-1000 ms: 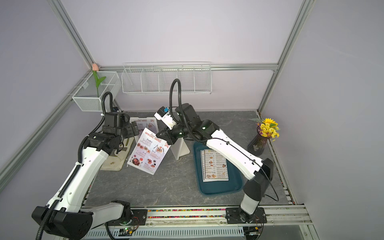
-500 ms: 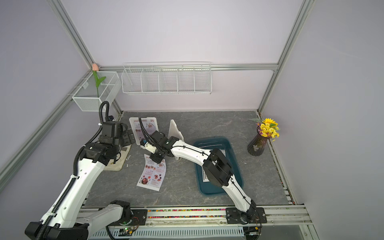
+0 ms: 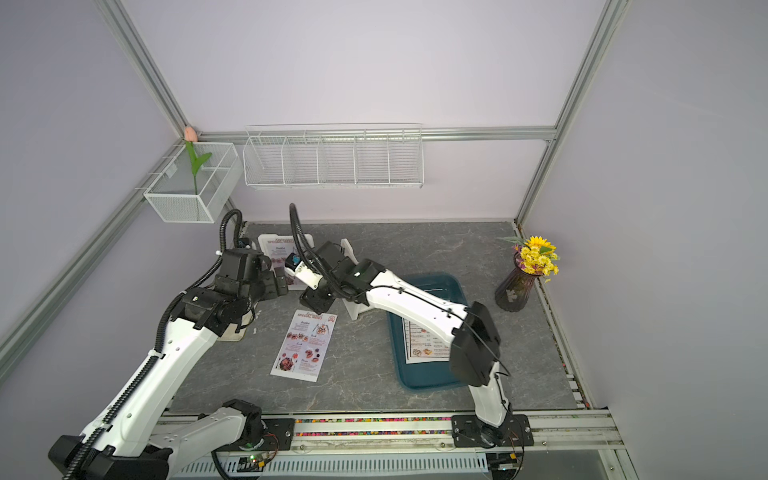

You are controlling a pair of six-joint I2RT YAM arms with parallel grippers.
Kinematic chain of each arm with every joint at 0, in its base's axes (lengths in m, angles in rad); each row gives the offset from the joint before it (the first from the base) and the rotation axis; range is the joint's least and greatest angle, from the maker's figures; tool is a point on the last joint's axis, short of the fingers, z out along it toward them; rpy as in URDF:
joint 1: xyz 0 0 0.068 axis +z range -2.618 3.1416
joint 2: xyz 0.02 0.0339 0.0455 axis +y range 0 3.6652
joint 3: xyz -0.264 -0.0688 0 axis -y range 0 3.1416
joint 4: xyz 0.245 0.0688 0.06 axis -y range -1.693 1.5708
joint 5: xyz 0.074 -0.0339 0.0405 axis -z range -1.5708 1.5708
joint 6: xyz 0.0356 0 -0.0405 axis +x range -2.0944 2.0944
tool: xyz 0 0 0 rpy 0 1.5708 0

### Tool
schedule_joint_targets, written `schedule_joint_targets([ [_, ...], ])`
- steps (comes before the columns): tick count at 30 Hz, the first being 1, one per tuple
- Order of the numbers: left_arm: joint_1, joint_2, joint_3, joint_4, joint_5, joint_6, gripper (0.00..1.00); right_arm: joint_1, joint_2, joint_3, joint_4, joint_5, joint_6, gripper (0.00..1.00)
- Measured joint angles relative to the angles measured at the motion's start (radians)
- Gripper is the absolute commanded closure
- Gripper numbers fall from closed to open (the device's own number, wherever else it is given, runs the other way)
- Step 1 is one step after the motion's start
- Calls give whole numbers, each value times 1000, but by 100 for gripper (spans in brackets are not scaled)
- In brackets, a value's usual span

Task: Replace the menus in the menu holders
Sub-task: Place the menu at the center of the board, then pick up the menu from the storage box.

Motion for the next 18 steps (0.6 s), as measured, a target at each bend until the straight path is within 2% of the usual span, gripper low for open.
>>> schedule_joint_targets([
  [3,-60,-18,-43,6,57,-17,2,-48,-267,-157,-29,-70,57,24],
  [5,-119,-36,-84,6,94,-36,3,-119,-437,-278,-59,-104,95,22],
  [8,-237,-47,-133,14,129,-76,3,-245,-592,-438,-133,-100,132,21],
  [14,-484,-38,-232,100,160,-172,4,-512,-698,-751,-237,-52,195,19],
  [18,-611,34,-259,196,180,-228,4,-612,-688,-869,-224,-20,237,19],
])
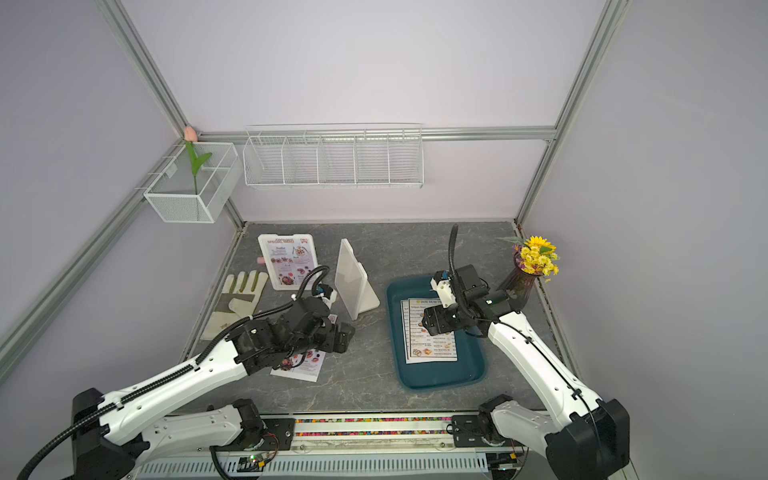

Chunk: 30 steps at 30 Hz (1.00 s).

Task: Replace the menus in the menu holders
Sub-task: Pick up the menu from the storage box.

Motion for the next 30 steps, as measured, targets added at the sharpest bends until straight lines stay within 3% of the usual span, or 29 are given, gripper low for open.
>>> schedule_joint_targets([
  [9,-129,272,65,162,13,-52,5,-87,114,-131,174,62,74,17],
  [21,-134,440,145,241,16,-48,5,-103,298,-156,370,72,154,16],
  [30,-134,492,199,243,16,-32,7,-107,349,-167,435,79,183,16],
])
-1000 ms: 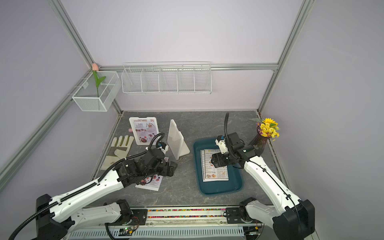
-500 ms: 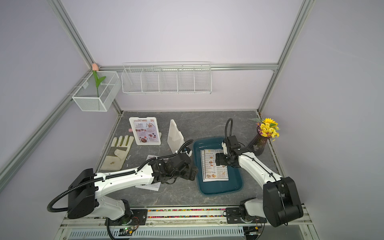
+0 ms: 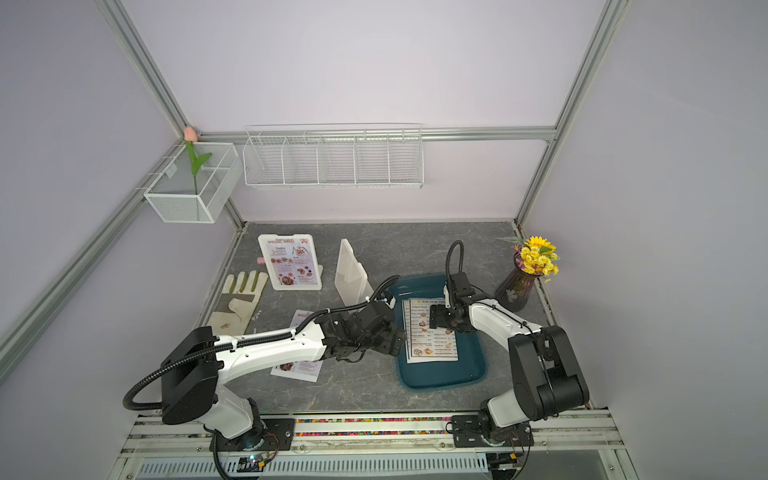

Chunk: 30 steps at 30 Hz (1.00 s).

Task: Replace the menus in the menu holders
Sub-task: Pick up the menu from the storage box.

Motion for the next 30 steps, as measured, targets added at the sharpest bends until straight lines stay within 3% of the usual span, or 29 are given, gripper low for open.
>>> schedule_joint_targets([
  [19,0,37,50,-31,10,3,10,34,-13,-35,82,-117,27,28],
  [30,0,71,76,-48,-2,3,15,82,5,-27,88,-136,43,42],
])
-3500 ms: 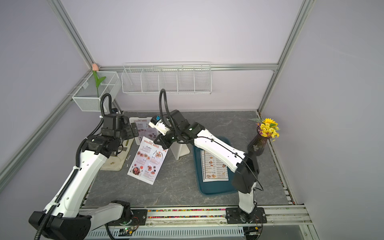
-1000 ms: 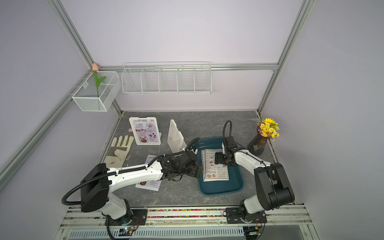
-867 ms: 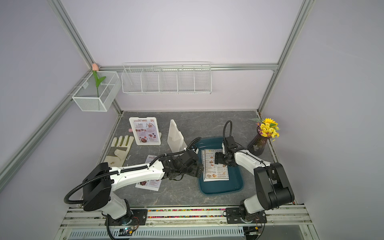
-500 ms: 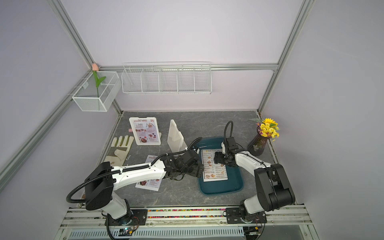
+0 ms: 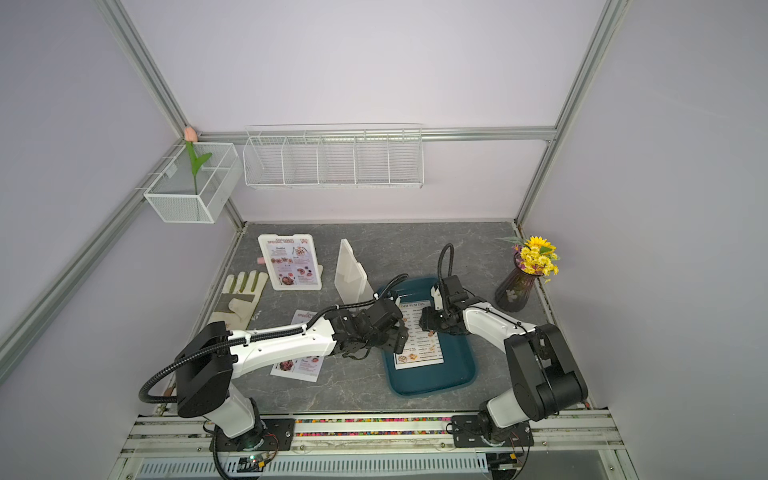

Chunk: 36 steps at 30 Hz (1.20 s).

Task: Replace the menus in the menu holders
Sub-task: Pick up the menu from the storage box.

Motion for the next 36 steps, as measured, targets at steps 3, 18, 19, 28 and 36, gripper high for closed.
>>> schedule_joint_targets([
  [3,0,2,11,-15,-6,0,15,10,0,3,-4,0,1,45],
  [18,0,0,98,-192,-116,-14,24,53,31,28,-6,-11,13,56],
  [19,0,0,98,-201,-121,-20,26,55,31,28,-6,-11,14,57],
  [28,1,0,84,-217,-133,-50,40,78,31,28,-7,-32,40,61],
  [36,10,10,47,-201,-129,-61,44,94,40,32,-14,-39,48,67],
])
